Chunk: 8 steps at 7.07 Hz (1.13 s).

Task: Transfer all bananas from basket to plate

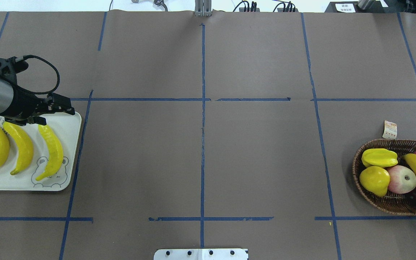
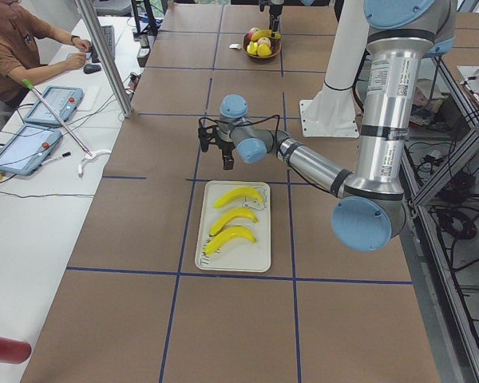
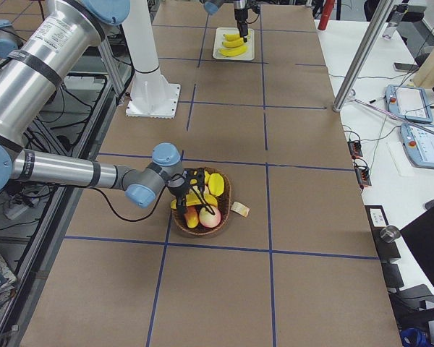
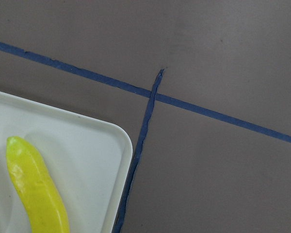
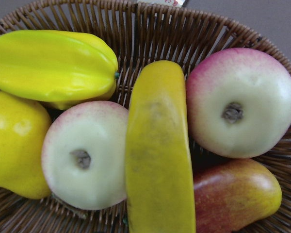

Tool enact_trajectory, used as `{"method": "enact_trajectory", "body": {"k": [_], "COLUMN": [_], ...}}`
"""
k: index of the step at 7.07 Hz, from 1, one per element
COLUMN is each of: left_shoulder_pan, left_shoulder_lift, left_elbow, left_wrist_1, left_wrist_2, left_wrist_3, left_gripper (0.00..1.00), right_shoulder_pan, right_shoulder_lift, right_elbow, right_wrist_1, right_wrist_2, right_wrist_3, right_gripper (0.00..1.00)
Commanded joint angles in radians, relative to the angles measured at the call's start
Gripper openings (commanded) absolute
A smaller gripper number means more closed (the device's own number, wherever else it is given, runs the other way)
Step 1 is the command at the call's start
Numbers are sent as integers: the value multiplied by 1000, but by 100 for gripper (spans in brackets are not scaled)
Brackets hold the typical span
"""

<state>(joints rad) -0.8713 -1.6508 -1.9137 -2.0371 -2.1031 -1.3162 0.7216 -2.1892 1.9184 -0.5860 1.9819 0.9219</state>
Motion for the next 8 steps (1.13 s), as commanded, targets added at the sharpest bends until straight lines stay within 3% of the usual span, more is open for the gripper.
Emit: {"method": "enact_trajectory", "body": {"k": [1, 4, 6, 8], "left_shoulder_pan": [0, 0, 0, 0], "left_shoulder_lift": [0, -6, -6, -6], "left_elbow": [2, 4, 4, 4], "left_wrist_1": [0, 0, 0, 0], "left_wrist_2": [0, 0, -2, -2], "left_wrist_3": [0, 0, 0, 0], "left_gripper": [99, 99, 99, 99], "right_shoulder_pan": [-1, 25, 201, 449], "right_shoulder_lift": [0, -13, -9, 28], "right_elbow": [-1, 8, 45, 91], "right_wrist_1": [0, 11, 12, 11], "right_wrist_2": [0, 50, 252, 392], "right_wrist_3": [-2, -2, -14, -95], "right_gripper": [36, 4, 2, 1]}}
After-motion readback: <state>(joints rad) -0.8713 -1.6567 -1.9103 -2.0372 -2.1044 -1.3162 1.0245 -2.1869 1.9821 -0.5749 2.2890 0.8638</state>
